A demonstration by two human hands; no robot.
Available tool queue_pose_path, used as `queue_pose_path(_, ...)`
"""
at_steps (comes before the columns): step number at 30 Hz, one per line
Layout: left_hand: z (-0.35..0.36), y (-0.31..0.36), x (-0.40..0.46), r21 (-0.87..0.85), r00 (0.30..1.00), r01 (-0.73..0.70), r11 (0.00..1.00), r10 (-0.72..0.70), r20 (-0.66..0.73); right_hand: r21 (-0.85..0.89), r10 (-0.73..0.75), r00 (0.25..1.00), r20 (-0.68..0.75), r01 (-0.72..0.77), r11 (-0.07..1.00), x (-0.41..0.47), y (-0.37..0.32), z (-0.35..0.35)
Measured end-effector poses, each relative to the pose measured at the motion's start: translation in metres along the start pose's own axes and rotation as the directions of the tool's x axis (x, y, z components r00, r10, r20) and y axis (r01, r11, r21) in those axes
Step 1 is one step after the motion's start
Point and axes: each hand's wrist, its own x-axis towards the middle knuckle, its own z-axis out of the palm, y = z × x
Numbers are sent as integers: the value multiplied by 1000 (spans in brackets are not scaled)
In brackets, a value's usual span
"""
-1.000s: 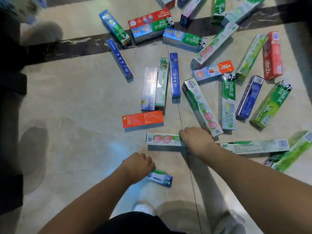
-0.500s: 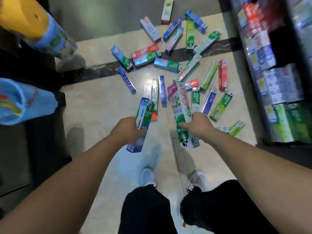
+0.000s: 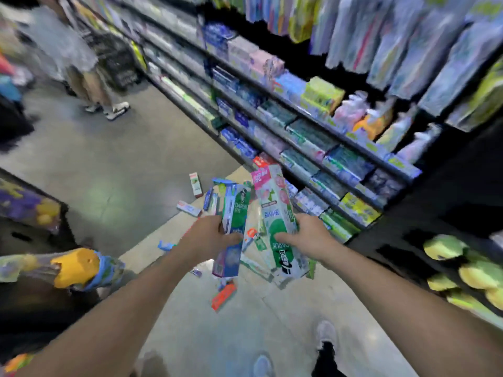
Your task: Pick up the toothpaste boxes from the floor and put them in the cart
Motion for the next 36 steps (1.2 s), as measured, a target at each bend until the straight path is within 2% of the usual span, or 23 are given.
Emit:
queue_pose_path(4, -2, 73, -14, 43, 988, -147, 988, 144, 52, 52, 74, 989, -127, -67, 996, -65, 24, -47)
queue_pose_path(9, 52, 168, -41, 54, 924, -338, 940, 320, 208, 169, 217, 940, -264, -176, 970, -150, 96, -99)
queue_pose_path(13, 131, 253, -70, 110, 827, -489, 865, 420, 374, 306, 399, 841, -366, -296, 905, -225, 181, -138)
queue_pose_path(17, 226, 336, -114, 53, 728, -546, 836, 443, 523, 398, 562, 705, -433, -410, 821, -314, 274, -172)
queue_pose_path(22, 337, 425, -198, 18, 619, -601, 799, 451, 643, 568, 703, 567, -429, -435, 698, -424, 377, -198)
queue_pose_path(27, 424, 486, -270, 10, 496, -708, 707, 486, 720, 711, 797, 454, -398, -396, 581, -507, 454, -211)
queue_pose_path(36, 524, 581, -323, 83, 428, -780, 621, 431, 794, 827, 879, 343, -331, -344, 445, -567, 539, -241)
